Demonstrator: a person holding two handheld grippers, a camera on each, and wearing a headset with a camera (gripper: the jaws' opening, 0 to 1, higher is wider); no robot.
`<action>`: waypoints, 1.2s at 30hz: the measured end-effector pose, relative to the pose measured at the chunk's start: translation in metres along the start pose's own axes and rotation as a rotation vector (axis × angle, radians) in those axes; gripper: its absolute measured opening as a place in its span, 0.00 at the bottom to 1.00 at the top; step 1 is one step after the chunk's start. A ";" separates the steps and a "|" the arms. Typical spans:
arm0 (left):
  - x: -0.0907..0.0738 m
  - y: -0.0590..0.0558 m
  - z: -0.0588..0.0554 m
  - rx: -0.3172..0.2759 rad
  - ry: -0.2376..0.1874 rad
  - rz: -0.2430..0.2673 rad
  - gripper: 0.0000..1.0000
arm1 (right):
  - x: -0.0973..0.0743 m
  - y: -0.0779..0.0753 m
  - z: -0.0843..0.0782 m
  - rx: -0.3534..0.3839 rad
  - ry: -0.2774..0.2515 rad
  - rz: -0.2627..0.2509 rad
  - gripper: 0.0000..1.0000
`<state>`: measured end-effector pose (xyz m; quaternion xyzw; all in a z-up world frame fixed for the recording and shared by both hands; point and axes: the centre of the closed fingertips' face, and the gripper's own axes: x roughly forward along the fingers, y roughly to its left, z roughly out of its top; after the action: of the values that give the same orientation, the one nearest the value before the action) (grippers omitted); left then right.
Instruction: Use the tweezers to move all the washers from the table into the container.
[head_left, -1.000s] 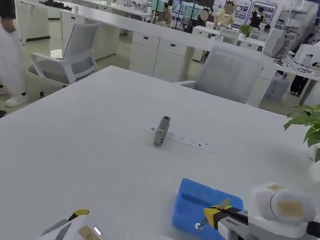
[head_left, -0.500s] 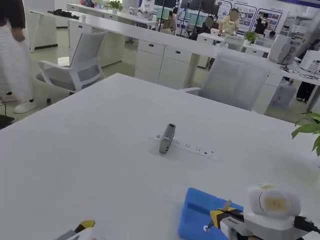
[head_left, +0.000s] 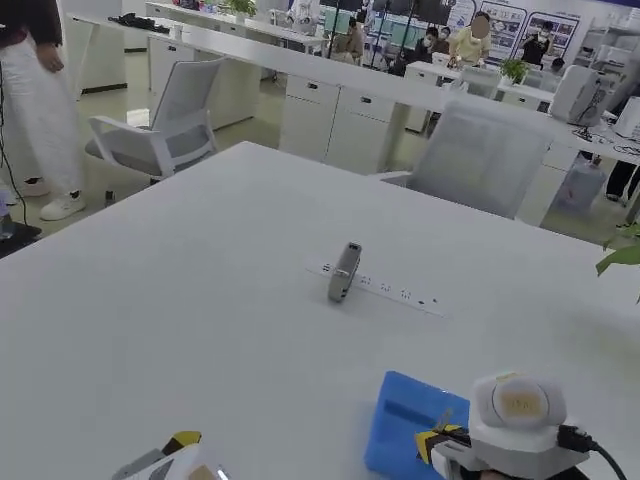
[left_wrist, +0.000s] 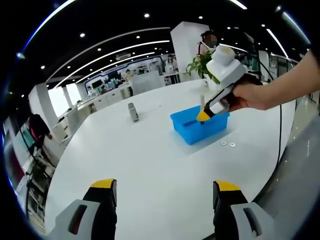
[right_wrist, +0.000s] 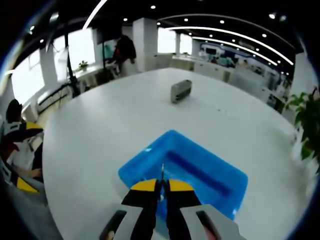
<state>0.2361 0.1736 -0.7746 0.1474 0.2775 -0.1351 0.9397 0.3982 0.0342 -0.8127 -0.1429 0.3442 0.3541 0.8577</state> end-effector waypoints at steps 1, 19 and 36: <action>0.000 0.000 0.000 0.002 0.001 0.002 0.80 | 0.000 0.001 0.000 0.002 -0.001 0.002 0.02; 0.000 0.002 0.000 -0.005 0.000 0.008 0.80 | -0.002 -0.001 0.000 -0.007 0.000 -0.006 0.03; 0.000 -0.002 0.000 0.011 -0.001 -0.009 0.80 | -0.069 0.007 0.053 0.123 -0.207 0.029 0.03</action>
<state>0.2350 0.1715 -0.7749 0.1515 0.2769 -0.1409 0.9384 0.3840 0.0296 -0.7268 -0.0476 0.2772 0.3573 0.8906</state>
